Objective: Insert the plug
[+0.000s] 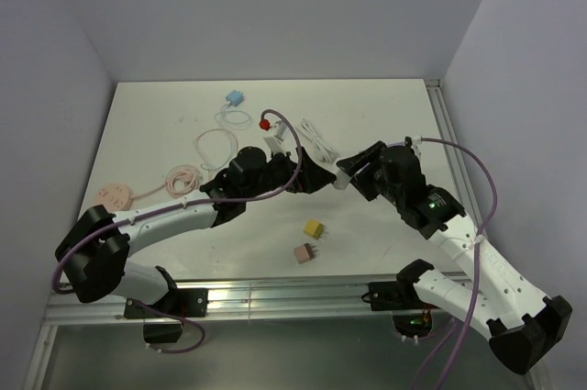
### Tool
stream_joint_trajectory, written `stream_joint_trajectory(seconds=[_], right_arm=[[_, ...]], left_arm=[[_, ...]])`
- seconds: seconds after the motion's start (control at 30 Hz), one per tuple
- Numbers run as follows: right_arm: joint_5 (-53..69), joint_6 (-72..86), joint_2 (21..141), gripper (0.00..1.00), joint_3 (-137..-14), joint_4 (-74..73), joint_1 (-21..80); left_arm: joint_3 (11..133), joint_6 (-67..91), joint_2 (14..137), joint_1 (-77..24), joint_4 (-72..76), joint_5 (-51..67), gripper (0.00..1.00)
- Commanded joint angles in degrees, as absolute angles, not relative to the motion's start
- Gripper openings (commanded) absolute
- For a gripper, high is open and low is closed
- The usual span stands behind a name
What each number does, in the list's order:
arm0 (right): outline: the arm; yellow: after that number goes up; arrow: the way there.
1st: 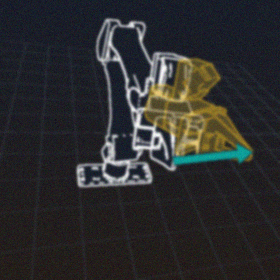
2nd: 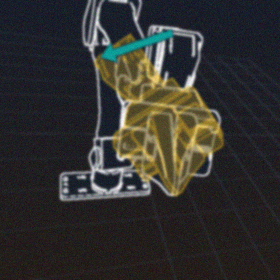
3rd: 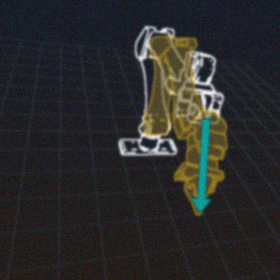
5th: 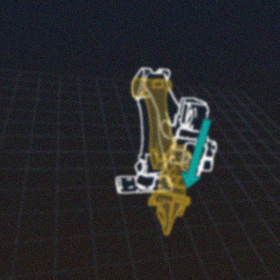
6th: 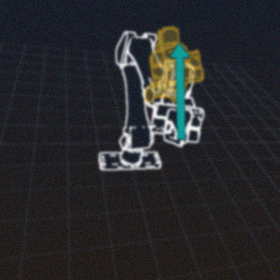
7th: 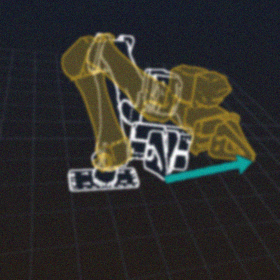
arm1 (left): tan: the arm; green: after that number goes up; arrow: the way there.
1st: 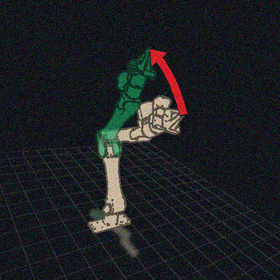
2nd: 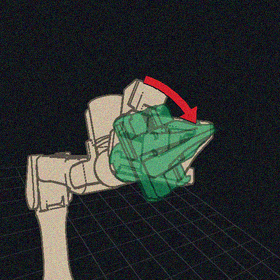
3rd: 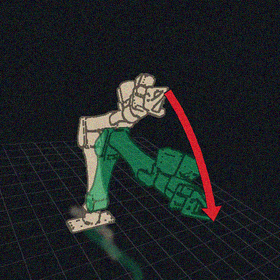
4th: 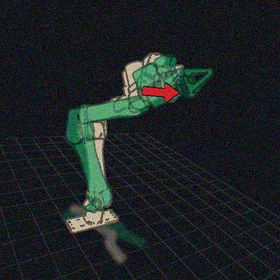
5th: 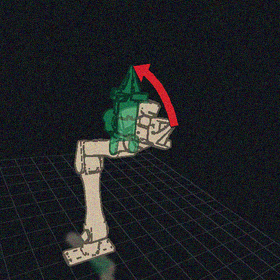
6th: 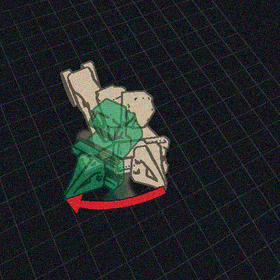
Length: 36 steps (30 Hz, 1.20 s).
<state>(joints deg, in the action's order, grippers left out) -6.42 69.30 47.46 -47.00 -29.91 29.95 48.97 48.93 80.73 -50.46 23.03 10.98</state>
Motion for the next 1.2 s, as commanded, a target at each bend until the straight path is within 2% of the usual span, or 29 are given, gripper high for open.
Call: stream_joint_trajectory(seconds=[0.0,0.33,0.43,0.47,0.53,0.57,0.63,0.67,0.7,0.8,0.97,1.17], right_arm=[[-11.24,73.73,47.64,0.0,-50.97,-29.97,31.98],[-13.01,76.38,48.86,0.0,-53.17,-29.27,36.12],[-12.75,75.85,48.96,0.0,-53.61,-29.35,37.35],[-12.57,75.59,48.96,0.0,-53.7,-29.27,37.88],[-10.38,73.4,48.08,0.0,-53.35,-27.44,38.05],[-9.41,71.39,47.73,0.0,-52.91,-26.64,38.06],[-7.48,69.18,46.5,0.14,-52.82,-25.32,37.97],[-6.86,67.43,46.15,0.24,-52.91,-25.14,37.97],[-6.16,63.24,45.79,0.48,-53.52,-25.05,37.97],[-5.62,54.28,46.49,0.84,-57.63,-30.04,37.71],[2.52,38.61,46.59,0.84,-62.32,-34.9,37.44],[19.39,29.01,40.52,0.77,-58.63,-26.64,37.44]], left_arm=[[50.18,47.11,79.89,-51.15,27.42,7.29,0.99],[53.0,48.87,85.25,-51.68,26.81,9.14,0.94],[53.52,49.13,85.87,-51.68,27.33,9.93,0.85],[53.53,48.87,85.96,-51.68,27.33,10.19,0.71],[53.7,48.26,85.87,-51.59,27.51,10.63,0.53],[54.05,48.08,85.96,-51.59,27.51,11.16,0.36],[54.23,47.55,86.04,-51.42,26.72,12.3,0.19],[54.05,47.46,85.96,-50.98,26.63,13.26,0.0],[53.97,47.55,85.61,-50.72,26.2,14.66,0.0],[52.04,47.81,83.6,-49.05,25.31,20.7,0.0],[45.99,50.8,79.9,-44.92,30.39,34.25,0.0],[40.97,53.78,74.36,-44.3,37.41,45.95,0.0]])
